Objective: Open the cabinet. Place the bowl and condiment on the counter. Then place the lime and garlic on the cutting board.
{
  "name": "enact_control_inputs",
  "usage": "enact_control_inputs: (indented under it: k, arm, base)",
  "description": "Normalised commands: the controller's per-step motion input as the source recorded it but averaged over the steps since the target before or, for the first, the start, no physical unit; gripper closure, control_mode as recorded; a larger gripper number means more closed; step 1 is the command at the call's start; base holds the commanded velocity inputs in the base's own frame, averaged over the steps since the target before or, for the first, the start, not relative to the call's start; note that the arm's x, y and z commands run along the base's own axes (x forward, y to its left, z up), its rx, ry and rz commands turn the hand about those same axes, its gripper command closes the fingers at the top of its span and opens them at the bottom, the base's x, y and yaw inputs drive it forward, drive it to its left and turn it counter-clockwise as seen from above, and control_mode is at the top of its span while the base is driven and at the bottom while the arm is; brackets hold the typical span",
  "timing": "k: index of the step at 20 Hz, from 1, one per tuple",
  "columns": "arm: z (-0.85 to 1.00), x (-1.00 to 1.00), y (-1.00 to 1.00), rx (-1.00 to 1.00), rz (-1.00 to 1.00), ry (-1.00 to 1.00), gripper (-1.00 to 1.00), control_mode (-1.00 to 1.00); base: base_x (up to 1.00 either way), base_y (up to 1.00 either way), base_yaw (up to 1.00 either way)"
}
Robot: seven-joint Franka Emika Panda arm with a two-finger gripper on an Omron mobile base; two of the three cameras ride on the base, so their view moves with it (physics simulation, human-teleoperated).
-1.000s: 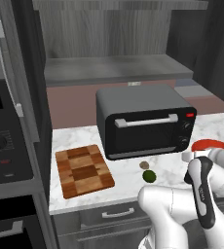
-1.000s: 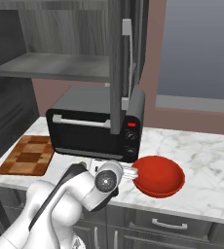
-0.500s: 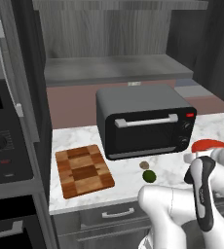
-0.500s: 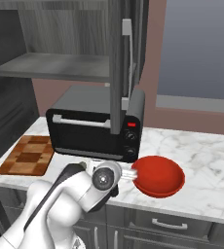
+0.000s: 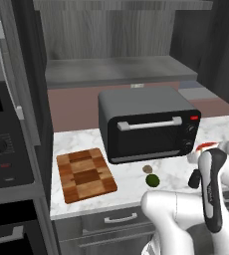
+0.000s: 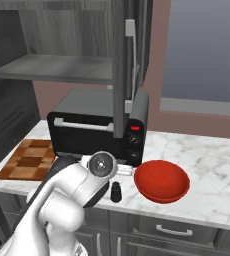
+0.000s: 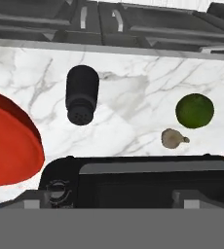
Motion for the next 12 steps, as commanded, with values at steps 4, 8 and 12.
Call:
enact_control_inputs:
  k: [4,8,12]
  arm:
    - [0.16,-0.03,0.71,-0.09,0.09,0.01,-1.00,-1.00]
    - [0.02,0.00,0.89,-0.12,0.08,0.02,-1.00,-1.00]
    - [0.00,-0.02,0.85,-0.13,0.06,0.04,-1.00,-1.00]
  base:
    - [0.00,0.00,0.00]
    - [0.00,0.00,0.00]
    - [0.00,0.00,0.00]
